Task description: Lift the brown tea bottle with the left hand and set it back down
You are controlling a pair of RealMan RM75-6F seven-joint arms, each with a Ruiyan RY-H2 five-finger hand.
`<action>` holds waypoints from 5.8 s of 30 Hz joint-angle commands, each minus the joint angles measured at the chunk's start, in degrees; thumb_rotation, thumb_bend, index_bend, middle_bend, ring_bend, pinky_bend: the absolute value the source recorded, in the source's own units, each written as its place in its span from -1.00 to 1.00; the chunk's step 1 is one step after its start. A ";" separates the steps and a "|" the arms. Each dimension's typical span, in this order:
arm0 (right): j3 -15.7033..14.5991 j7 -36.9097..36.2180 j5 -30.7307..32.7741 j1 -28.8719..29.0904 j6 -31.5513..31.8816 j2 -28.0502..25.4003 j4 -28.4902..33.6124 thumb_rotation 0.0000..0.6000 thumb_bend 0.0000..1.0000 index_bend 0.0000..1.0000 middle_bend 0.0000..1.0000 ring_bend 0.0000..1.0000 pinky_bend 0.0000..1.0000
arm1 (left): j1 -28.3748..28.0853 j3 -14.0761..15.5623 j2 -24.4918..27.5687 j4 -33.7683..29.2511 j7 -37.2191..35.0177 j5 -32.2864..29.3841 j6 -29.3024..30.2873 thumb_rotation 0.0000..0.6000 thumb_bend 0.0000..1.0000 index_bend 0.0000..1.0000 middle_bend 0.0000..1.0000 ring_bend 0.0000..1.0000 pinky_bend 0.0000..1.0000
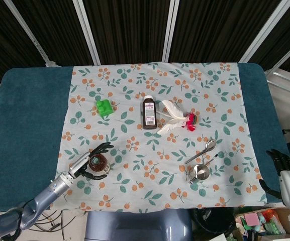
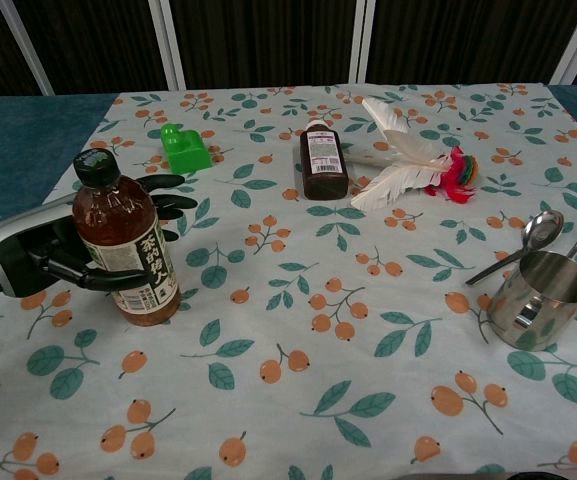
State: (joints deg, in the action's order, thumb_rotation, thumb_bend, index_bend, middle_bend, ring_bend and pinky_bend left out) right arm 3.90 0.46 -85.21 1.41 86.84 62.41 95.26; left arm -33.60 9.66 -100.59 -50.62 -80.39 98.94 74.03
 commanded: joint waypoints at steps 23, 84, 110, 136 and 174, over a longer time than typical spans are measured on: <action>0.02 -0.15 0.44 -0.02 -0.30 -0.23 0.41 1.00 -0.68 -0.69 -0.79 -0.74 -0.63 | -1.65 -6.33 6.54 -11.35 10.90 -2.21 2.50 1.00 0.22 -0.27 -0.09 -0.22 -0.06; 0.06 -0.22 1.27 0.07 -1.03 -0.51 1.02 1.00 -0.68 -0.69 -0.78 -0.74 -0.63 | -8.99 -14.15 19.96 -33.37 11.64 -3.26 -15.17 1.00 0.13 -0.31 -0.21 -0.34 -0.16; 0.13 -0.53 1.16 0.04 -0.82 -0.52 0.88 1.00 -0.68 -0.69 -0.76 -0.74 -0.63 | -8.51 -16.78 15.96 -36.19 26.81 -14.53 -27.67 1.00 0.13 -0.33 -0.29 -0.44 -0.31; 0.19 -0.24 0.84 -0.09 -0.26 -0.27 0.68 1.00 -0.68 -0.69 -0.76 -0.74 -0.63 | -10.77 -6.03 18.18 -18.53 -40.14 11.45 4.63 1.00 0.13 -0.33 -0.29 -0.44 -0.28; 0.27 -0.64 1.10 0.04 -0.62 -0.25 0.55 1.00 -0.68 -0.69 -0.76 -0.74 -0.63 | -4.84 -8.28 -2.96 -6.82 16.47 -5.26 -8.27 1.00 0.02 -0.42 -0.38 -0.51 -0.38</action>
State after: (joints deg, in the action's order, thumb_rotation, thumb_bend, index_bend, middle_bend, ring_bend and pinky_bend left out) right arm 4.16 -0.19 -84.11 1.45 86.22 62.16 95.81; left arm -38.55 1.17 -103.04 -58.18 -63.18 93.61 65.55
